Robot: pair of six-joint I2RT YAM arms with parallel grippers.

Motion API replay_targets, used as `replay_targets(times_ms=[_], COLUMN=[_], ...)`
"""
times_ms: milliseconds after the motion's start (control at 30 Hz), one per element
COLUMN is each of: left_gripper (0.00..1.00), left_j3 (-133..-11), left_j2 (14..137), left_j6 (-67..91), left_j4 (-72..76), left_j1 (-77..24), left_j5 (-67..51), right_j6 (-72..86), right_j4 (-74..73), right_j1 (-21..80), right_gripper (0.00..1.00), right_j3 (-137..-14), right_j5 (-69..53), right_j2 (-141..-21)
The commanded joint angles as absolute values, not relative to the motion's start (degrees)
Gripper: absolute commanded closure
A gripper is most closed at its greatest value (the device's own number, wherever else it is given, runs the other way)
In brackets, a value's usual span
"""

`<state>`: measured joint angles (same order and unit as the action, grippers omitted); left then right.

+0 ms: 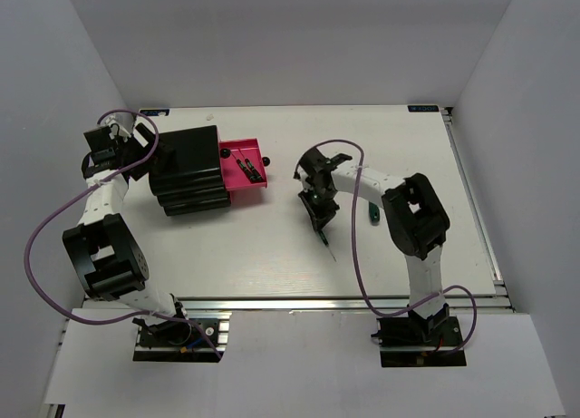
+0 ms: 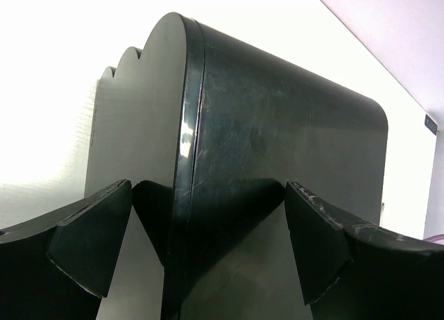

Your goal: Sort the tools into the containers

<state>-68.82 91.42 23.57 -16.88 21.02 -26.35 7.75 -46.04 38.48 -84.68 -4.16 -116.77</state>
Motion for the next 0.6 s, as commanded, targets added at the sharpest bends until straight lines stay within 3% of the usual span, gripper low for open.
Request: replay_targets(times_ms=[0, 233, 433, 567], left_gripper=[0.03, 0.03, 0.03, 0.03], left_j3=[-64.8, -64.7, -64.4, -63.9], left_j2=[93.3, 93.2, 92.9, 92.7], left_j6=[19.4, 20.1, 21.0, 21.6], left_j4=[-29.1, -28.4, -27.6, -27.0], left_j1=[19.7, 19.7, 19.8, 19.8], left_j5=[-24.7, -25.2, -25.4, -25.3], right_j6=[-0.7, -13.2, 2.4, 9.1], right_j4=[-38.3, -19.4, -23.2, -8.6], right_j1=[36.1, 36.1, 37.2, 39.6], right_gripper=[1.0, 1.0, 1.0, 1.0], right_j3=[-91.5, -107.4, -136.4, -126.2], right_j5=[-12.2, -19.4, -22.1, -19.5], right_j2=[-114.5, -115.1, -131.5, -128.7])
